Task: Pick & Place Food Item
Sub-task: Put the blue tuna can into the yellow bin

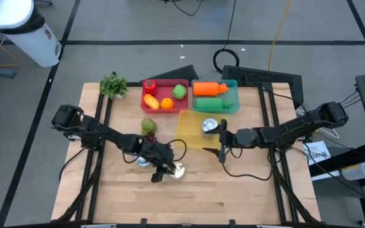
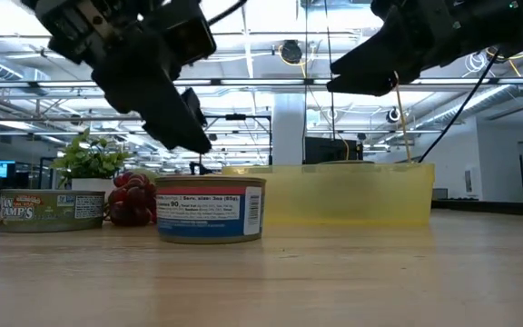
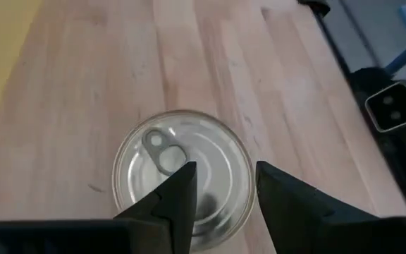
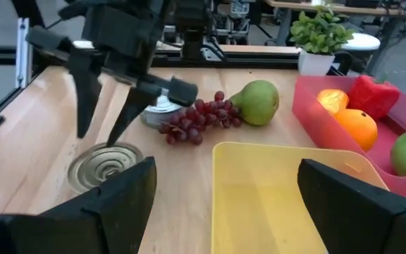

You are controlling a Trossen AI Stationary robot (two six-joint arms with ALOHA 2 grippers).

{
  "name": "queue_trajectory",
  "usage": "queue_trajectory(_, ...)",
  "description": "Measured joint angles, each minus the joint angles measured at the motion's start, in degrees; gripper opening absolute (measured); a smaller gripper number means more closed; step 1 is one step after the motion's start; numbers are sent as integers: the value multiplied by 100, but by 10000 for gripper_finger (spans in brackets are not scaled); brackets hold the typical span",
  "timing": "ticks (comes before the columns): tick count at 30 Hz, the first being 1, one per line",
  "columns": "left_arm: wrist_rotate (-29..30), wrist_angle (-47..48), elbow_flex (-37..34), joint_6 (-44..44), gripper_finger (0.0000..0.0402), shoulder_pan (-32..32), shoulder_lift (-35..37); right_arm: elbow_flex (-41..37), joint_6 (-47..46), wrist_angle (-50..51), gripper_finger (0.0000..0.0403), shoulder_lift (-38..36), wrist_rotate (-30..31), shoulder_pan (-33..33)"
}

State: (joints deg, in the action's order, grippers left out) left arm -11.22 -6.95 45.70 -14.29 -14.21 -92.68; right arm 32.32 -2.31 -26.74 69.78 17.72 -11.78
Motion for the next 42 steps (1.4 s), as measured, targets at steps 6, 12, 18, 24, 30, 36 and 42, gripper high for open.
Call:
queue_trajectory(6, 537, 1062, 248, -78, 152, -298, 41, 0, 154, -229, 325, 44, 11, -243)
queue_trajectory(12, 1319, 1596, 255, -185, 152, -459, 50, 9, 428, -689, 325, 193, 14, -608)
queue_trajectory(18, 1536, 1630, 253, -255, 152, -493, -4, 9, 497, -785, 325, 290, 186, -712)
queue_trajectory(24, 1711, 1944, 259, -238, 130, -493, -71, 9, 497, -778, 325, 302, 190, -710)
queue_trajectory(30, 1744, 2156, 335, -318, 25, -499, -61, 9, 499, -725, 325, 302, 192, -702)
queue_trajectory(36, 1684, 2974, 814, -298, 6, -558, 39, 9, 517, -752, 325, 302, 205, -694)
queue_trajectory(42, 1656, 3755, 1354, -426, 3, -754, 7, 9, 499, -767, 325, 302, 210, -694)
